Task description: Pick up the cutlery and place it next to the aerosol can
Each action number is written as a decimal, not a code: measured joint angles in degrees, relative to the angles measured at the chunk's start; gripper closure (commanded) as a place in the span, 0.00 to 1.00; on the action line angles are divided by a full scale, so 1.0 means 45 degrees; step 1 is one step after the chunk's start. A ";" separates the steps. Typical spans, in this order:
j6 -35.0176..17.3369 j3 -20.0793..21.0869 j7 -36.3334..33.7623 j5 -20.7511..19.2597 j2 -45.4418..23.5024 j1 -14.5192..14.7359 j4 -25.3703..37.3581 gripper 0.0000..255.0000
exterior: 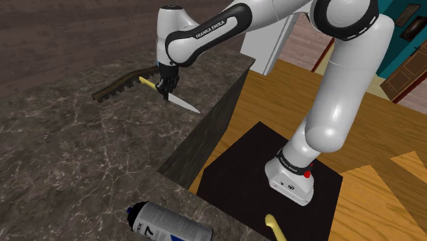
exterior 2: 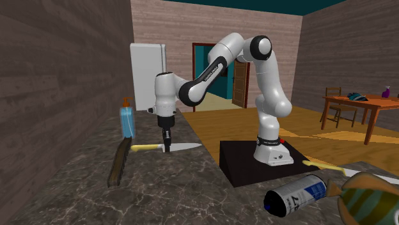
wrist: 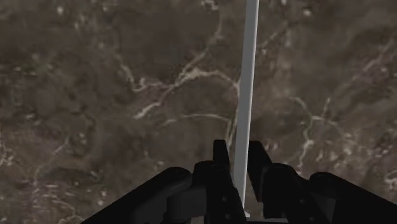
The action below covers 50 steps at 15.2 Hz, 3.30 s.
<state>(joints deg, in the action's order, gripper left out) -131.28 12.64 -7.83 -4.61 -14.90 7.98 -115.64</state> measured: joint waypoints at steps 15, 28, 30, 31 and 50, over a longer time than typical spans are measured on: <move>0.1062 0.0069 0.0128 0.0209 0.0615 -0.0040 0.0471 1.00; 0.3058 0.0132 0.0327 0.0506 0.1538 -0.0093 0.1572 1.00; 0.3406 0.0138 0.0342 0.0530 0.1612 -0.0093 0.1850 1.00; 0.3565 0.0136 0.0356 0.0535 0.1619 -0.0097 0.2001 1.00; 0.3347 0.1868 -0.2226 0.2328 0.6931 0.1670 -0.3305 1.00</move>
<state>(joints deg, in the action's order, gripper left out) -116.22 21.04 -17.84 5.87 16.29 15.49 -130.51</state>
